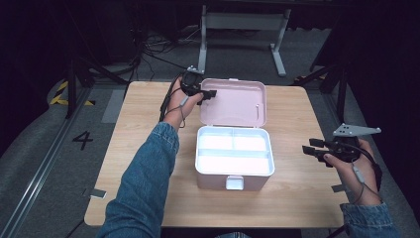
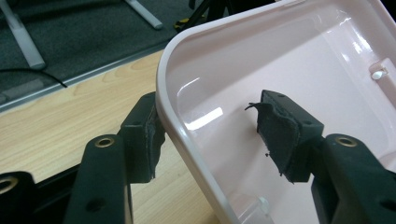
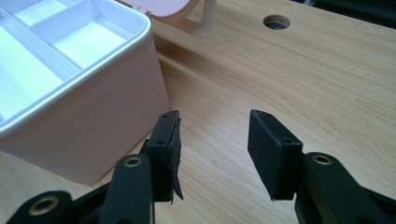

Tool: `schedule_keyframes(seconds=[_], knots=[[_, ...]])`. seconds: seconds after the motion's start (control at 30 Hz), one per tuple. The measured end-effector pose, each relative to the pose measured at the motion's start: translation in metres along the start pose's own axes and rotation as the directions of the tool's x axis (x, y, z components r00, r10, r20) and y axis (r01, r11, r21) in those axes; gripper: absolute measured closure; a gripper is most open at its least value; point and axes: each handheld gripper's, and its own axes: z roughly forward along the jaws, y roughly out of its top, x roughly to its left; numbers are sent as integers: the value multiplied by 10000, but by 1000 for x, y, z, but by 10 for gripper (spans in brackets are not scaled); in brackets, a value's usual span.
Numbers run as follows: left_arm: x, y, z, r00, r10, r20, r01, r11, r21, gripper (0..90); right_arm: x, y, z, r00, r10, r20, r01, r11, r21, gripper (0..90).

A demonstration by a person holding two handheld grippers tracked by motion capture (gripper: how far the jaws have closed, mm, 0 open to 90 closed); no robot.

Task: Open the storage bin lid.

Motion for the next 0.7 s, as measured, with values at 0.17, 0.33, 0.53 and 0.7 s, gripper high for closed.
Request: schedule_keyframes(seconds=[0.17,0.33,0.53,0.7], knots=[[3,-3,4,9999,-145,26,144,9997,196,424,-1,0,0,10000,-5,5,5,10000,-31,546],[6,-7,10,9992,-385,84,382,9989,279,423,0,-1,1,10000,54,-26,-54,10000,20,545],[7,-11,14,9986,-518,49,515,9977,433,423,-1,-1,2,10000,60,-39,-60,10000,64,545],[9,-13,17,9974,-718,45,714,9954,633,422,-1,-1,2,10000,72,-27,-72,9999,84,545]])
